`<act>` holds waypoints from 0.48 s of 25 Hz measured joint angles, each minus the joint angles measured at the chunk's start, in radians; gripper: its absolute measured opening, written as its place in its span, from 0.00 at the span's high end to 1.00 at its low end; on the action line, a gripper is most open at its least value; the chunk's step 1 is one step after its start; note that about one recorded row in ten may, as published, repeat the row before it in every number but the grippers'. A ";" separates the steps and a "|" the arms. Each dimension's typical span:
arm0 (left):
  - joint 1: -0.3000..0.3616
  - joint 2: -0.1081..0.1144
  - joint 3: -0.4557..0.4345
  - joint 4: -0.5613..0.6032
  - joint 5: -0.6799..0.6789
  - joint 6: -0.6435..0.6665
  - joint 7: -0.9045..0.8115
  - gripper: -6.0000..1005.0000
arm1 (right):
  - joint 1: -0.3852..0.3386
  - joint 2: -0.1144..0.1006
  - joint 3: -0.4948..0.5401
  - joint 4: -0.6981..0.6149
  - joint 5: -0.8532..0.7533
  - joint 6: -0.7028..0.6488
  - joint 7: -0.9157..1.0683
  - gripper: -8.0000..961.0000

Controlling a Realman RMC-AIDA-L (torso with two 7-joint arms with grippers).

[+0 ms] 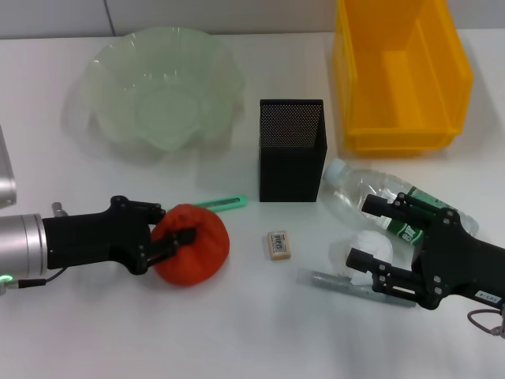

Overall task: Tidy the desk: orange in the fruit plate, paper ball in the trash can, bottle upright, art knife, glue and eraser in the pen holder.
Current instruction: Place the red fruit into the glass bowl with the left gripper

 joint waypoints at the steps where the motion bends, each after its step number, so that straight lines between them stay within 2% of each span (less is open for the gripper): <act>1: 0.000 0.000 0.000 0.000 0.000 0.000 0.000 0.57 | 0.000 0.000 0.000 0.000 0.000 0.000 0.000 0.21; 3: -0.003 0.002 -0.005 0.015 -0.018 0.052 -0.013 0.73 | 0.000 0.000 0.000 0.001 0.000 0.000 0.000 0.21; 5: -0.004 0.001 -0.020 0.055 -0.063 0.125 -0.017 0.77 | 0.000 0.001 0.000 0.004 0.000 0.001 0.000 0.21; 8: -0.007 -0.001 -0.025 0.072 -0.119 0.145 -0.009 0.84 | 0.002 0.003 0.000 0.004 0.000 0.001 0.000 0.21; 12: -0.029 -0.001 -0.026 0.089 -0.225 0.103 -0.003 0.85 | 0.016 0.003 0.000 0.020 0.000 0.001 0.000 0.21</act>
